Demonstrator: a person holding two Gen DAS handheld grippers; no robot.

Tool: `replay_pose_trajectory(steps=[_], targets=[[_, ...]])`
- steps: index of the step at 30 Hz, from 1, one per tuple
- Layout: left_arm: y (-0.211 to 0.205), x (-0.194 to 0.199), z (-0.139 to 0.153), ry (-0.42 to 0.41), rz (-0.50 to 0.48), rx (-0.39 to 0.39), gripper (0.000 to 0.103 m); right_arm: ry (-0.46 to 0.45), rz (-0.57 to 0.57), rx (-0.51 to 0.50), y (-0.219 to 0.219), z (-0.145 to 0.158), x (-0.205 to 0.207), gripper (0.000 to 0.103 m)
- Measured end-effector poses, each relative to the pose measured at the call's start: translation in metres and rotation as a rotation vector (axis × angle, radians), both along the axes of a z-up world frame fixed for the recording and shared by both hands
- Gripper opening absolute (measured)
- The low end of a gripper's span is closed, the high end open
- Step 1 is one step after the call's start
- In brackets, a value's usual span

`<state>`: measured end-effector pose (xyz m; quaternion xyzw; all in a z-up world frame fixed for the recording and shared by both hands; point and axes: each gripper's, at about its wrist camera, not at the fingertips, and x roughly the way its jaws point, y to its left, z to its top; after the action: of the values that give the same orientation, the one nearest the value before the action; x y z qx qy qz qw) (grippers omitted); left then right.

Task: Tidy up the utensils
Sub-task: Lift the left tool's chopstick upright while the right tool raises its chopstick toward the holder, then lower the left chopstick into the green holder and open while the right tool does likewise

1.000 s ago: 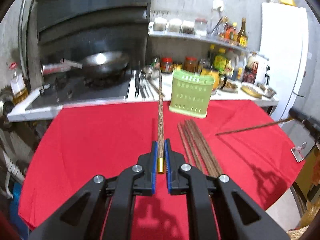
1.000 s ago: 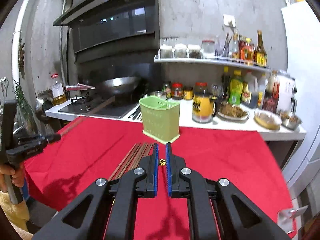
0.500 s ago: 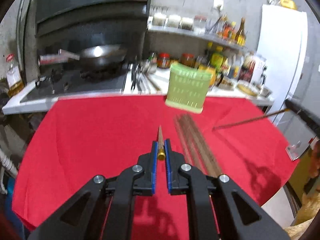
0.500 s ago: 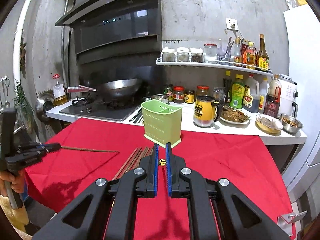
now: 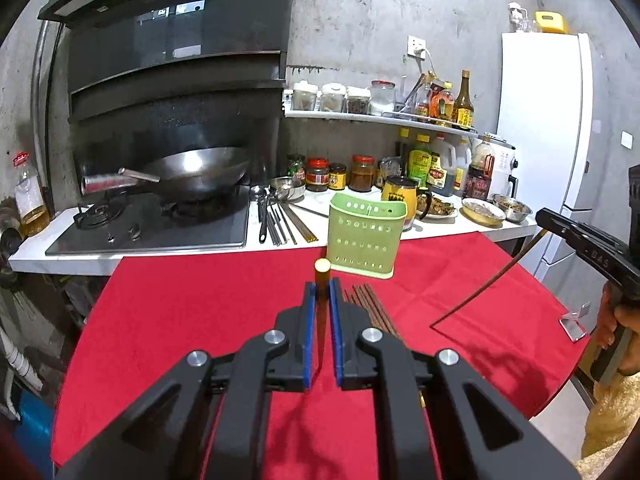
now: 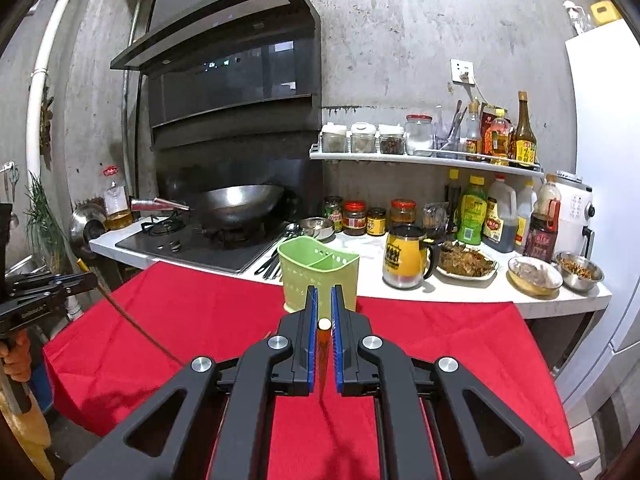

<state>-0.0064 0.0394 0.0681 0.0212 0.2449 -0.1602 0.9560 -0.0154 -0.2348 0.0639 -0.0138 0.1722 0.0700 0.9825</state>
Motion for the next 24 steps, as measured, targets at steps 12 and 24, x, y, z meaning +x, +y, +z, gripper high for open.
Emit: replay_pose_trajectory(steps=[12, 24], targets=[[-0.016, 0.039, -0.031, 0.090, 0.007, 0.048, 0.007, 0.087, -0.011, -0.003, 0.002, -0.030, 0.047, 0.007], [-0.011, 0.043, -0.052, 0.146, 0.026, 0.044, 0.006, 0.159, -0.005, -0.020, 0.006, -0.052, 0.053, 0.006]])
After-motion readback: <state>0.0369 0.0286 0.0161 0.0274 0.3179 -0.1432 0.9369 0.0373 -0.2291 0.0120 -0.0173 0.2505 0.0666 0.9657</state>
